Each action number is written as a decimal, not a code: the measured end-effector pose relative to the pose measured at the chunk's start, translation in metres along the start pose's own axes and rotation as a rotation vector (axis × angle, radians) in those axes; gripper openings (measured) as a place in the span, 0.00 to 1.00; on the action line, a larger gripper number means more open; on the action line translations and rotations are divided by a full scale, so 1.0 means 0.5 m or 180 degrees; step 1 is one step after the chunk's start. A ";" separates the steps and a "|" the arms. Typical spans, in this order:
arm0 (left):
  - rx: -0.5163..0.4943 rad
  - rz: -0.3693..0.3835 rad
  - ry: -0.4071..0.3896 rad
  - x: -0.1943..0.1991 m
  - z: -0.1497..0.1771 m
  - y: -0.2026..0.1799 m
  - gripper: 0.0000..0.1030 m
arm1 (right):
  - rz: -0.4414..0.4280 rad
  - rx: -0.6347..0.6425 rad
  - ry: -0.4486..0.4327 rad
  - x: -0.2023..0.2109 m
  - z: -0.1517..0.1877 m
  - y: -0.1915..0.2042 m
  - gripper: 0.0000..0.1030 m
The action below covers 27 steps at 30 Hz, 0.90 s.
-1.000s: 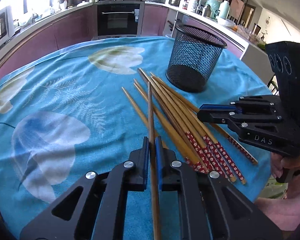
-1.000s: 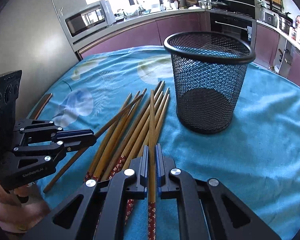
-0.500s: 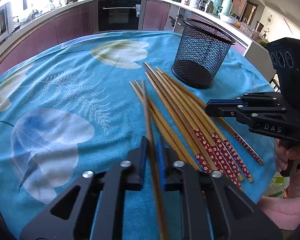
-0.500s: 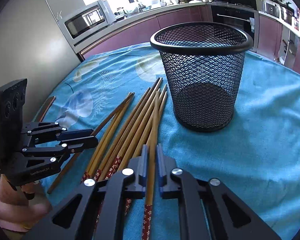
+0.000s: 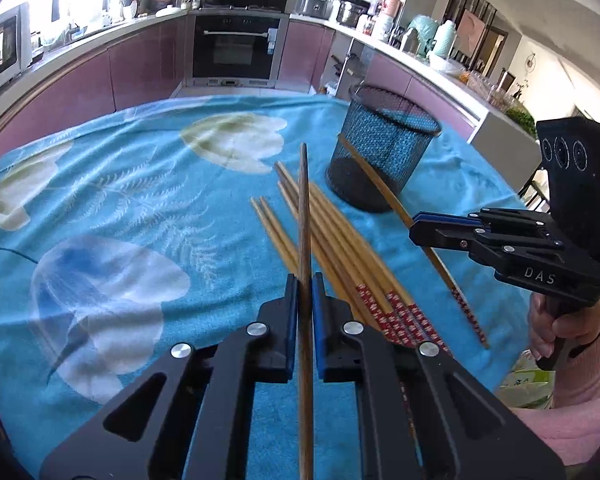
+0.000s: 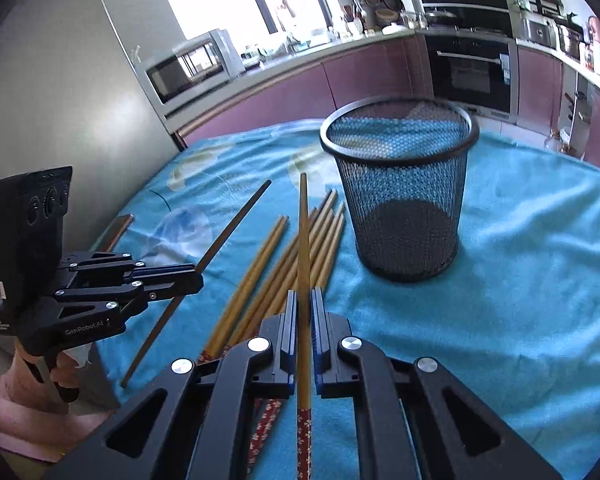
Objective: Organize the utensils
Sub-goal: 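Lift the held chopsticks upright with both tools and carry them over the mesh cup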
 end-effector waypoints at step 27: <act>-0.0061 0.0519 -0.1198 0.220 -0.259 -0.111 0.07 | 0.0127 0.0193 -0.1242 0.203 -0.193 -0.018 0.05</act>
Point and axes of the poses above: each gripper's, at about its wrist camera, not at the fingertips, and x roughly against the way its jaws point, y to its left, z to its underside, the point moved 3 cm from there along -x, roughly the way its jaws point, and after that the axes turned 4 degrees about x, right-handed, at the moved point
